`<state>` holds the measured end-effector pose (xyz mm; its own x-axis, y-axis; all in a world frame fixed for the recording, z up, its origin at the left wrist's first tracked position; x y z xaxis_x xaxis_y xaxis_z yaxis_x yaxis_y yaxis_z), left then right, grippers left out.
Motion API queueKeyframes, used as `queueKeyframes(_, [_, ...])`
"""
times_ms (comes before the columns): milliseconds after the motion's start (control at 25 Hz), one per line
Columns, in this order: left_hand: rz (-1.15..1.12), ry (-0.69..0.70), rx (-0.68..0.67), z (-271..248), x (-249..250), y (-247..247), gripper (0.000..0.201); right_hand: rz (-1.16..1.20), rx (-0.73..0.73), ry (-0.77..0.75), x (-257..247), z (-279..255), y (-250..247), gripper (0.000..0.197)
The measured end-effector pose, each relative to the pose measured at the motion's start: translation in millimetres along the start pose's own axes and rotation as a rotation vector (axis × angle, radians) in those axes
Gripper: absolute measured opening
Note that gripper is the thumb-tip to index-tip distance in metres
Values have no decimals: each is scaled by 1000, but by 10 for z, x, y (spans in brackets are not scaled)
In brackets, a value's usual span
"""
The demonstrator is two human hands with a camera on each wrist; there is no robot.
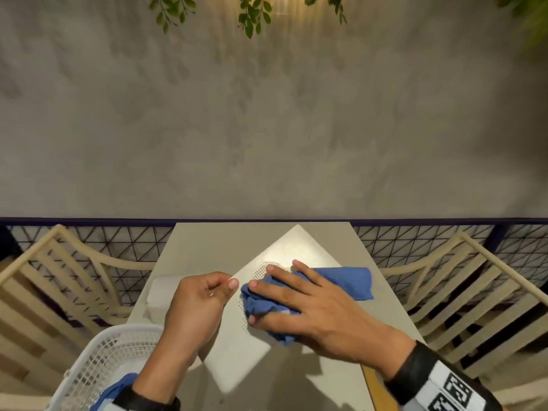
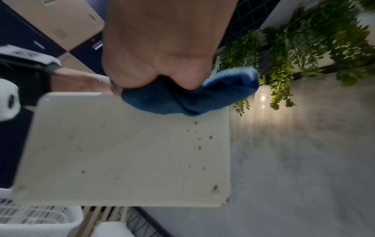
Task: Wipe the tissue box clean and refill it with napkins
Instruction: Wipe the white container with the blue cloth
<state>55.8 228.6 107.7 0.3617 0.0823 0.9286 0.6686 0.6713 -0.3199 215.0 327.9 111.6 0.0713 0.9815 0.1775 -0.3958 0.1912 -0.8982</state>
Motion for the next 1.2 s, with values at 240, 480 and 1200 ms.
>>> queueKeyframes(240, [20, 67, 43, 36, 83, -70, 16, 305, 125, 59, -100, 124, 102, 25])
queueKeyframes(480, [123, 116, 15, -24, 79, -24, 16, 559, 330, 267, 276, 200, 18, 19])
queueKeyframes(1200, [-75, 55, 70, 33, -288, -7, 18, 474, 228, 123, -153, 137, 223, 25])
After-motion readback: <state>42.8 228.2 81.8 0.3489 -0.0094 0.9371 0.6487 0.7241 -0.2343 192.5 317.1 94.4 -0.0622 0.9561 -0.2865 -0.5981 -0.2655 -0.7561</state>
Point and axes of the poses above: each hand's wrist, its own z-axis towards the middle knuckle, its own y-axis out of the palm, x = y × z, the point moved 3 cm from there along z, towards the middle knuckle, and after that the axes turned 8 degrees about y, right-handed, at the moved point
